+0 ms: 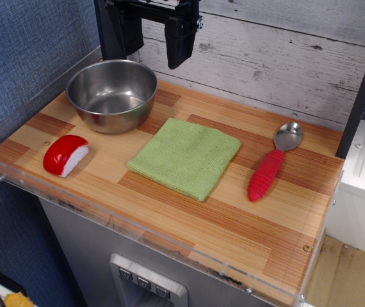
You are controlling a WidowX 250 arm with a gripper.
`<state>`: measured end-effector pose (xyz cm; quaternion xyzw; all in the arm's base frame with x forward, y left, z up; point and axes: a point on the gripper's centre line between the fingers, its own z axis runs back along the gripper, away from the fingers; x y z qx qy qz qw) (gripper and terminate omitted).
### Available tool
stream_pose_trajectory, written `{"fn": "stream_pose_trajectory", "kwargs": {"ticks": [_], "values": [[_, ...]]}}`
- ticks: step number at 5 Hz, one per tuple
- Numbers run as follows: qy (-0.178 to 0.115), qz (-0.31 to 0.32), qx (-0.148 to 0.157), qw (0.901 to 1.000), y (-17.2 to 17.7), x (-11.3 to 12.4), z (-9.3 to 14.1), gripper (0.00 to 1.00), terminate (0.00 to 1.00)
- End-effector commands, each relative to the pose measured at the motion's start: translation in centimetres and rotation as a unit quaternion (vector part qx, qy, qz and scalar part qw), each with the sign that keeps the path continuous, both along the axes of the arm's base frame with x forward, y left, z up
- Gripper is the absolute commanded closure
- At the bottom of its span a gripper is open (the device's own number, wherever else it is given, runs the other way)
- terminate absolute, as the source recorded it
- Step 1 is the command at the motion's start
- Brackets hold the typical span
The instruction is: Place the apple in the middle of the napkin.
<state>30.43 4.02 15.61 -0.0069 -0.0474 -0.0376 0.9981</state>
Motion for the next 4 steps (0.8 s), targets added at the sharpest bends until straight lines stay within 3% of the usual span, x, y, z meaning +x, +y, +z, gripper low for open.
{"fn": "stream_pose_trajectory", "kwargs": {"ticks": [1, 3, 4], "values": [[0.0, 0.0, 0.0, 1.0, 0.0, 0.0, 0.0, 0.0, 0.0], [-0.013, 0.05, 0.06, 0.9969, 5.5, -3.4, 0.7, 0.0, 0.0], [-0.025, 0.085, 0.066, 0.9939, 8.5, -5.9, 0.7, 0.0, 0.0]]}}
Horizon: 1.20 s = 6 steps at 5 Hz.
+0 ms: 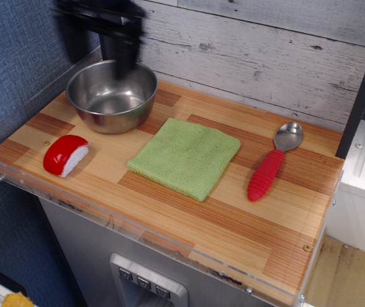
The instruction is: Place the apple in the middle of the napkin.
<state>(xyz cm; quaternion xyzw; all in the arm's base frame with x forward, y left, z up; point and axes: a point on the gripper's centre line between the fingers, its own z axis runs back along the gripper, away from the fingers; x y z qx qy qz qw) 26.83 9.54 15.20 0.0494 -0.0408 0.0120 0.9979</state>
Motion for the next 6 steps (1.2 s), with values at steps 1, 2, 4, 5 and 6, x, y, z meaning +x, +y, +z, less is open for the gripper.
{"fn": "stream_pose_trajectory", "kwargs": {"ticks": [1, 2, 4, 5, 6], "values": [[-0.033, 0.026, -0.028, 0.9987, 5.3, -3.2, -1.3, 0.0, 0.0], [-0.032, -0.002, -0.06, 0.9977, 7.0, -3.0, -4.4, 0.0, 0.0], [-0.021, -0.056, -0.056, 0.9967, 7.4, -2.9, -8.1, 0.0, 0.0], [-0.003, -0.046, -0.03, 0.9985, 6.7, -3.0, -9.0, 0.0, 0.0], [0.01, -0.025, -0.008, 0.9996, 6.5, -3.2, -10.0, 0.0, 0.0]]}}
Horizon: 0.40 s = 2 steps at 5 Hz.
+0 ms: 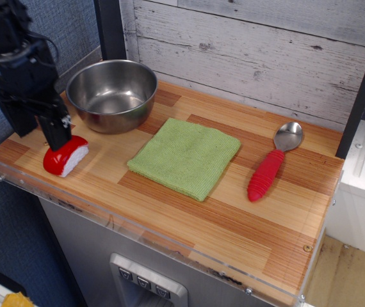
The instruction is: Place the apple in the middle of the napkin.
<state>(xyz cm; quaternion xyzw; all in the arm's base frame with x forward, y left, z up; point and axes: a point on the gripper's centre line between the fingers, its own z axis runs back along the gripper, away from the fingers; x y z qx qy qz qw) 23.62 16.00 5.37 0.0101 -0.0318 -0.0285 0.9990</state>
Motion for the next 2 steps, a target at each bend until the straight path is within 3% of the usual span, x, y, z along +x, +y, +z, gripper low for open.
{"fn": "stream_pose_trajectory", "kwargs": {"ticks": [1, 2], "values": [[0.011, 0.037, 0.039, 0.9985, -0.15, 0.27, -0.96, 0.0, 0.0], [0.014, 0.046, 0.03, 0.9984, 0.04, 0.48, -1.65, 0.0, 0.0]]}}
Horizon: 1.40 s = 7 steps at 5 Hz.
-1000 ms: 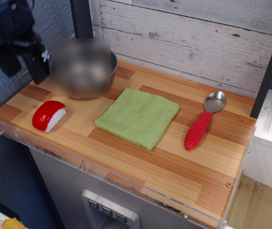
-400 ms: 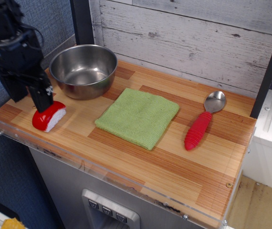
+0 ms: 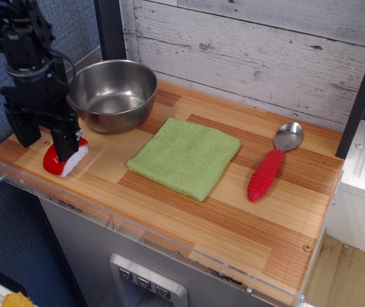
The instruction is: Place the apple in the middle of the napkin.
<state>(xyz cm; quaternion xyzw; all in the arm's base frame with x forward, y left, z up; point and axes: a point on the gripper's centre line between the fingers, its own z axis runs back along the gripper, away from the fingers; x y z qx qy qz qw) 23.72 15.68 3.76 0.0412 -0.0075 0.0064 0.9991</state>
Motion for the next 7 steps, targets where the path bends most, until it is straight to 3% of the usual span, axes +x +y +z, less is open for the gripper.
{"fn": "stream_pose_trajectory", "kwargs": {"ticks": [1, 2, 3, 5, 6, 7], "values": [[-0.006, 0.015, -0.015, 0.9998, 0.6, 0.4, -0.8, 0.0, 0.0], [0.0, 0.019, -0.022, 0.9996, 0.6, 0.6, -1.4, 0.0, 0.0], [0.005, 0.026, -0.025, 0.9993, 0.4, 0.6, -1.6, 1.0, 0.0], [-0.004, 0.029, -0.013, 0.9995, -0.1, 0.2, 0.0, 1.0, 0.0], [-0.022, 0.044, -0.003, 0.9988, -1.1, -0.1, 3.1, 1.0, 0.0], [-0.019, 0.041, -0.012, 0.9989, -3.7, 0.8, 4.8, 1.0, 0.0]]}}
